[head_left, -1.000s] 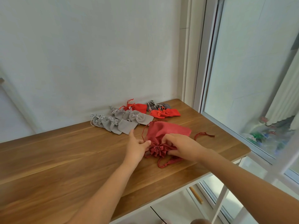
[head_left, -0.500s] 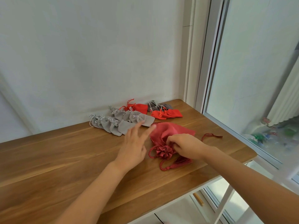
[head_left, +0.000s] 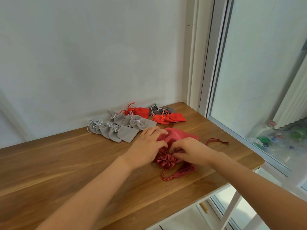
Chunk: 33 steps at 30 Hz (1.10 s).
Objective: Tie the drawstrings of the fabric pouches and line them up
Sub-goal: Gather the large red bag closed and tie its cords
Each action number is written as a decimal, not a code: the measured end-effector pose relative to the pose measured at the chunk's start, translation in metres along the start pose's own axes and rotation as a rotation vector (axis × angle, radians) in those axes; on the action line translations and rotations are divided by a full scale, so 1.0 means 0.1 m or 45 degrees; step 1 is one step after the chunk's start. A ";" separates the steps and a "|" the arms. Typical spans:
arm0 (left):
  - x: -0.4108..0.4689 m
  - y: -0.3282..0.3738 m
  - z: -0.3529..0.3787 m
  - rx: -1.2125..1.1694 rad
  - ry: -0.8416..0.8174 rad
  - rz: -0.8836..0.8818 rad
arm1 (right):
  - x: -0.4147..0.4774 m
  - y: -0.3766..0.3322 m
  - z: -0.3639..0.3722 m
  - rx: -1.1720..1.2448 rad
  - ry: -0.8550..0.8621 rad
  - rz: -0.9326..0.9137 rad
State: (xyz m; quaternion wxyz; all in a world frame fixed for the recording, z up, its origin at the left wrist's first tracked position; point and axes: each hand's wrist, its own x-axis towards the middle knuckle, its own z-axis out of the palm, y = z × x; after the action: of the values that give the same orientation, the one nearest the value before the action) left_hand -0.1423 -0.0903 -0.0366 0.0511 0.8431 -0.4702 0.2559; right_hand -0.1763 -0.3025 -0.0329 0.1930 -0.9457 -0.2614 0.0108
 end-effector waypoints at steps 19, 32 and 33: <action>0.24 0.07 -0.55 -1.604 0.273 -0.990 | 0.00 -0.07 -0.42 0.621 0.610 -0.042; 0.27 0.24 -0.68 -2.688 0.566 -1.172 | 0.03 -0.24 -0.04 -0.253 1.206 -0.454; 0.23 0.26 -0.68 -2.678 0.524 -1.201 | 0.00 -0.24 -0.02 -0.302 1.173 -0.489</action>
State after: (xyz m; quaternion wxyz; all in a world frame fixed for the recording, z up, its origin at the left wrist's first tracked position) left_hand -0.1800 -0.1005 0.0292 0.8885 0.4191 -0.0739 -0.1719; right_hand -0.1875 -0.2845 -0.0224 0.1779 -0.8026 -0.3179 -0.4724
